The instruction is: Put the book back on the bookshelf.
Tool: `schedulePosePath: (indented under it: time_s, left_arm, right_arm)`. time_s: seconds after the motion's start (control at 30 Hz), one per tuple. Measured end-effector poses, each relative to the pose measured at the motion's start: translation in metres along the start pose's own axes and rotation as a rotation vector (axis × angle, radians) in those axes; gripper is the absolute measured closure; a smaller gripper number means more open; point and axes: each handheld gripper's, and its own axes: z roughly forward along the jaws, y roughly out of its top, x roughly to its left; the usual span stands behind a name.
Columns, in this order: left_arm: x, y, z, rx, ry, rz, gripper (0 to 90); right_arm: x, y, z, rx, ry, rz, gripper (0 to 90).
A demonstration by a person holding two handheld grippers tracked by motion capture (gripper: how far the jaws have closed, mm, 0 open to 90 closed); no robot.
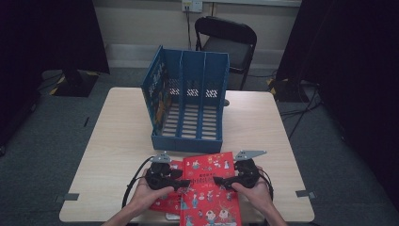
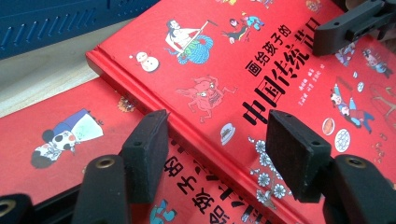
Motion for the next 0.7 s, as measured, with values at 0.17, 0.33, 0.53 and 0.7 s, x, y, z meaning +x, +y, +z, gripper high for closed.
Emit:
schedulePosePath:
  time_s: [0.17, 0.33, 0.53, 0.7]
  left_arm:
    - [-0.0004, 0.0, 0.0002, 0.0, 0.002, 0.004, 38.7]
    - [-0.0005, 0.0, 0.0004, -0.001, 0.003, 0.002, 38.8]
    - [0.0002, 0.0002, 0.0002, -0.003, -0.003, -0.007, 38.7]
    - [0.0021, 0.0003, 0.0, -0.012, -0.011, -0.036, 38.3]
  right_arm:
    - [0.0012, 0.0017, -0.0022, 0.0, 0.005, -0.013, 19.4]
    - [0.0026, 0.0045, -0.0037, 0.007, 0.016, -0.025, 16.9]
    - [0.0054, 0.0045, -0.002, 0.022, 0.008, -0.047, 14.6]
    - [0.0098, 0.0059, -0.0043, 0.012, -0.01, -0.106, 15.0]
